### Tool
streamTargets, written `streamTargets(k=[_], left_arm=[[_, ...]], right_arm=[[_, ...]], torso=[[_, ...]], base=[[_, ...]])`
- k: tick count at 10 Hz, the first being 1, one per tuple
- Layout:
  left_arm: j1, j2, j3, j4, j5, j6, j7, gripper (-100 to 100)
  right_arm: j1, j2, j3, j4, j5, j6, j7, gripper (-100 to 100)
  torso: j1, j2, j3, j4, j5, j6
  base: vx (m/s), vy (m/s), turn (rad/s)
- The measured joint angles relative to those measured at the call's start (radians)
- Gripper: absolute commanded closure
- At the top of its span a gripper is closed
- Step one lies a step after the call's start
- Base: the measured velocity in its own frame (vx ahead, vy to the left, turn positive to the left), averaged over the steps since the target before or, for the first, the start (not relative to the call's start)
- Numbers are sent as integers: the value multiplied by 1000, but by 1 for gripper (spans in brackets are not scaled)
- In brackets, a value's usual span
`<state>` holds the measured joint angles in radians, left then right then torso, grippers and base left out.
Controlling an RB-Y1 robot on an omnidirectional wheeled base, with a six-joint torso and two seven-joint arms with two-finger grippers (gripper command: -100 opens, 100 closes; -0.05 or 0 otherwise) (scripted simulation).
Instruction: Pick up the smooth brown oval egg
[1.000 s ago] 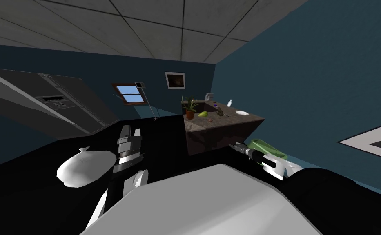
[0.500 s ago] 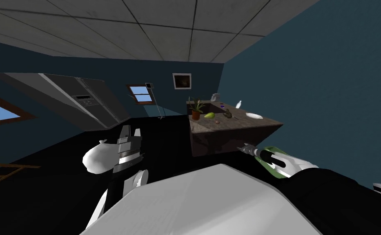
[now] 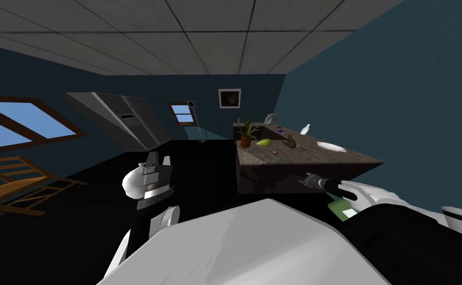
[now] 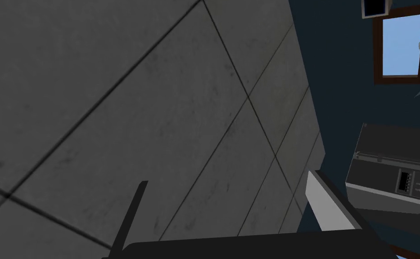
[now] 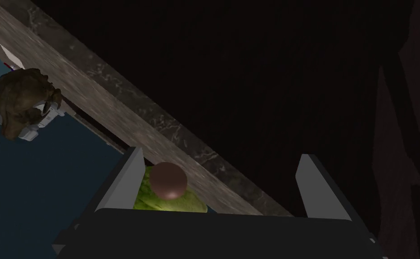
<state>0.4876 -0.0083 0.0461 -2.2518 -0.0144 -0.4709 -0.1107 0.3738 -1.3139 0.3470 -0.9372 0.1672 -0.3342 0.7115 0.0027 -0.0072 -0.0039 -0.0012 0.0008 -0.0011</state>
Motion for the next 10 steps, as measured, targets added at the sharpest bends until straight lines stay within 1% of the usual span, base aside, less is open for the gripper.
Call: streamTargets(k=[1, 2, 3, 4, 5, 6, 7, 8, 10], left_arm=[[0, 0, 0, 0, 0, 0, 0, 0], [0, 0, 0, 0, 0, 0, 0, 0], [0, 0, 0, 0, 0, 0, 0, 0], [0, 0, 0, 0, 0, 0, 0, 0], [0, 0, 0, 0, 0, 0, 0, 0], [0, 0, 0, 0, 0, 0, 0, 0], [0, 0, 0, 0, 0, 0, 0, 0], [0, 0, 0, 0, 0, 0, 0, 0], [0, 0, 0, 0, 0, 0, 0, 0]], right_arm=[[-2, -30, 21, 33, 18, -2, 15, -100], [6, -45, 24, 31, 25, 7, 25, -100], [12, -62, 35, 32, 37, 23, 38, -100], [-13, -80, 73, 65, 61, 28, 46, -100], [-13, -97, 90, 82, 80, 35, 62, -100], [-1, -115, 104, 70, 94, 59, 77, -100], [-13, -118, 125, 97, 116, 64, 95, -100], [-27, -134, 156, 112, 134, 65, 99, -100], [-20, -156, 192, 103, 161, 89, 110, -100]], torso=[[0, -2, -1, 0, 0, 0], [-1, 0, 0, 0, 0, 2], [-1, 1, 1, 0, 0, 1], [0, -1, -1, 0, 0, -1], [-1, -3, -2, -1, 0, 0], [-3, -4, -2, -1, -1, 1], [-3, -5, -3, -1, -1, 1], [-2, -5, -3, -1, 0, 0], [-4, -1, -1, 0, -1, 1]], base=[[106, 6, 108], [89, 10, 164], [137, 23, 393], [163, 4, 364], [187, -40, 236], [196, -37, 209], [182, -7, 332], [142, -26, 260], [120, -76, 267]])
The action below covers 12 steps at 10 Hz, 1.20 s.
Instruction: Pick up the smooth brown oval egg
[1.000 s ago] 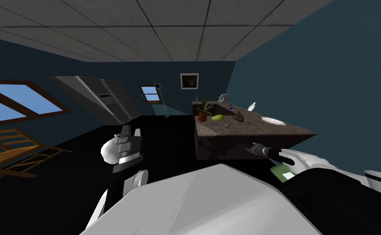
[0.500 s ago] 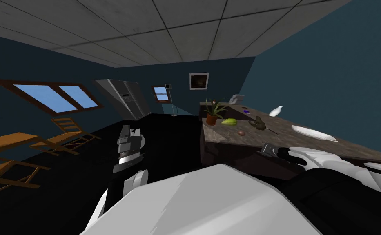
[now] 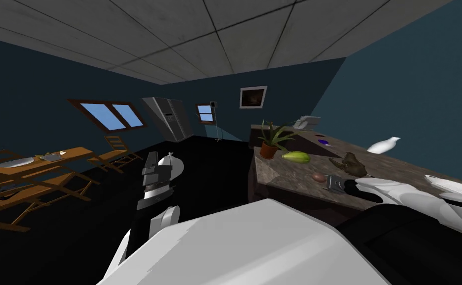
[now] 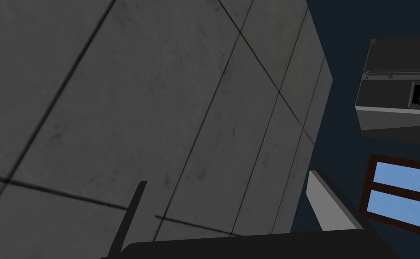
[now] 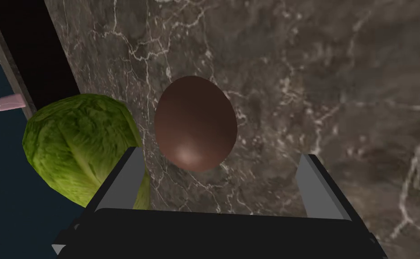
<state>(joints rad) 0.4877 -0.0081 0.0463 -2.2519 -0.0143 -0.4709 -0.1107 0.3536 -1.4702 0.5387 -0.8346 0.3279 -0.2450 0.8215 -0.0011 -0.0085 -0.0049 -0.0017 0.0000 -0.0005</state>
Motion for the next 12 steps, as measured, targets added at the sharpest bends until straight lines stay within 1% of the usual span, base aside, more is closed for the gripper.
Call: streamTargets(k=[1, 2, 3, 4, 5, 6, 7, 8, 9, 11, 12], left_arm=[[0, 0, 0, 0, 0, 0, 0, 0], [0, 0, 0, 0, 0, 0, 0, 0], [0, 0, 0, 0, 0, 0, 0, 0], [0, 0, 0, 0, 0, 0, 0, 0], [-1, 0, 0, 0, 0, 0, 0, 0], [-1, 0, 0, 0, 0, 0, 0, 0], [-1, 0, 0, 0, 0, 0, 0, 0], [-1, 0, 0, 0, 0, 0, 0, 0], [-1, 0, 0, 0, 0, 0, 0, 0], [-1, 0, 0, 0, 0, 0, 0, 0], [0, 0, 0, 0, 0, 0, 0, 0]], right_arm=[[1, -4, 14, 1, 12, 8, 8, -100], [0, -4, 15, 1, 13, 9, 10, 0], [0, -4, 14, 1, 13, 9, 10, -100], [0, -4, 28, 5, 5, 14, -2, -100], [-5, -1, 54, 12, -7, 25, -24, -100], [11, -9, 68, 7, -28, 39, -48, -100], [5, 8, 84, 39, -40, 40, -62, -100], [0, 8, 112, 53, -54, 43, -86, -100], [14, -1, 135, 37, -75, 65, -116, -100], [25, 11, 165, 54, -108, 91, -153, -100], [4, 25, 198, 90, -116, 91, -175, -100]], torso=[[-1, 1, 0, 0, 0, 1], [2, 5, 3, 1, 0, 2], [4, 8, 5, 2, 1, 2], [3, 12, 7, 3, 1, 1], [3, 16, 9, 4, 0, 1], [2, 21, 12, 5, 1, 2], [1, 23, 13, 5, 0, 2], [1, 23, 13, 5, 0, 2], [1, 21, 12, 5, 0, 1], [3, 22, 13, 5, 1, 2], [2, 23, 14, 5, 0, 3]], base=[[55, -38, 40], [11, -8, -2], [-71, -24, 243], [-133, -36, 406], [-198, -42, 386], [-209, -61, 312], [-197, -44, 323], [-158, -44, 481], [-156, -5, 401], [-212, 0, 336], [-189, -4, 311]])
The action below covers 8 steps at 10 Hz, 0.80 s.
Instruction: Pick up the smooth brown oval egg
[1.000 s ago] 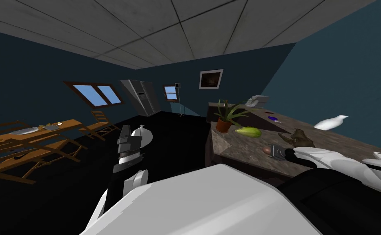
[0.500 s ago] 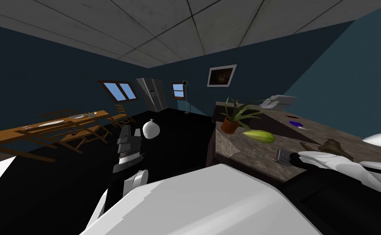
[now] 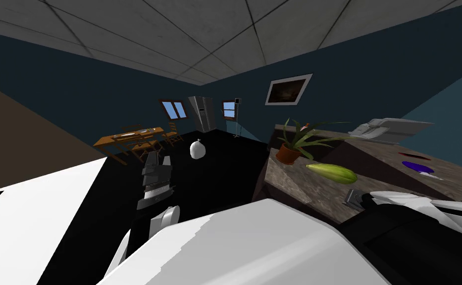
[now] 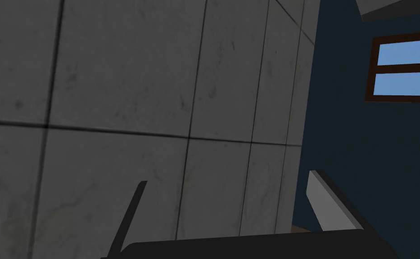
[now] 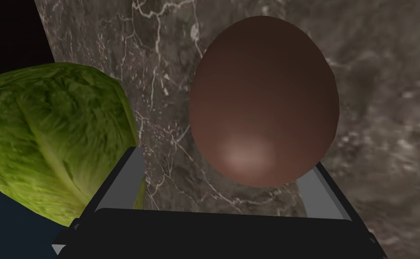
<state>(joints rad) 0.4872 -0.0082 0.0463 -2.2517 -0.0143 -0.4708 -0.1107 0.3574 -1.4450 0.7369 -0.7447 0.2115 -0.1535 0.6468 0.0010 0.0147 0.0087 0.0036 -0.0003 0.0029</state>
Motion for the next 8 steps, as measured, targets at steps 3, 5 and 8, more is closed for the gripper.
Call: streamTargets(k=[3, 5, 8], left_arm=[[1, 0, 0, 0, 0, 0, 0, 0], [1, 0, 0, 0, 0, 0, 0, 0], [1, 0, 0, 0, 0, 0, 0, 0]], right_arm=[[10, 12, 11, 19, -17, 2, -17, 100], [10, 11, 11, 20, -17, 2, -17, 100], [10, 11, 11, 20, -17, 2, -17, 100]], torso=[[-3, -10, -5, -2, 1, 1], [-2, -12, -7, -3, 0, 1], [-2, -13, -7, -3, 0, 1]], base=[[-35, -2, 17], [0, 0, 0], [17, -4, -62]])
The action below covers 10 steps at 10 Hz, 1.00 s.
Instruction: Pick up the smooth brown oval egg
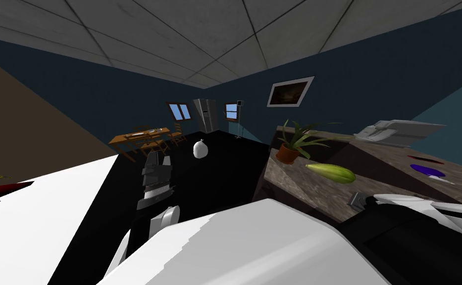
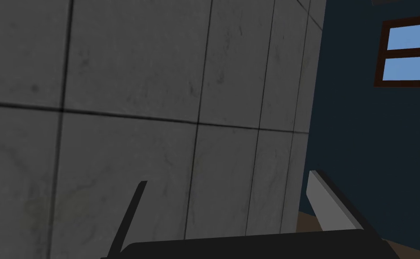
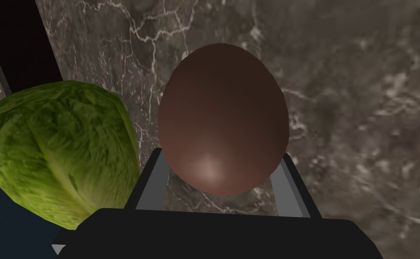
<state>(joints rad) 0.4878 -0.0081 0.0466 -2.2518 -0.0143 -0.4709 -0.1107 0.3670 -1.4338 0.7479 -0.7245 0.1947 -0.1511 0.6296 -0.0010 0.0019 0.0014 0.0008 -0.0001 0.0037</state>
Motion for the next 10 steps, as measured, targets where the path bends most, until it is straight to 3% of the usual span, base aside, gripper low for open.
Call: streamTargets(k=[2, 7, 10], left_arm=[[1, 0, 0, 0, 0, 0, 0, 0], [1, 0, 0, 0, 0, 0, 0, 0], [0, 0, 0, 0, 0, 0, 0, 0]], right_arm=[[-3, -12, -11, -25, 13, 2, 10, 100], [-17, -31, -104, -74, 91, -45, 111, 100], [-2, -41, -187, -111, 132, -75, 187, 100]], torso=[[0, -6, -3, -1, 0, 3], [3, -13, -7, -3, 1, 0], [3, -13, -7, -2, 2, -1]], base=[[178, -1, -412], [194, 33, -353], [154, 30, -258]])
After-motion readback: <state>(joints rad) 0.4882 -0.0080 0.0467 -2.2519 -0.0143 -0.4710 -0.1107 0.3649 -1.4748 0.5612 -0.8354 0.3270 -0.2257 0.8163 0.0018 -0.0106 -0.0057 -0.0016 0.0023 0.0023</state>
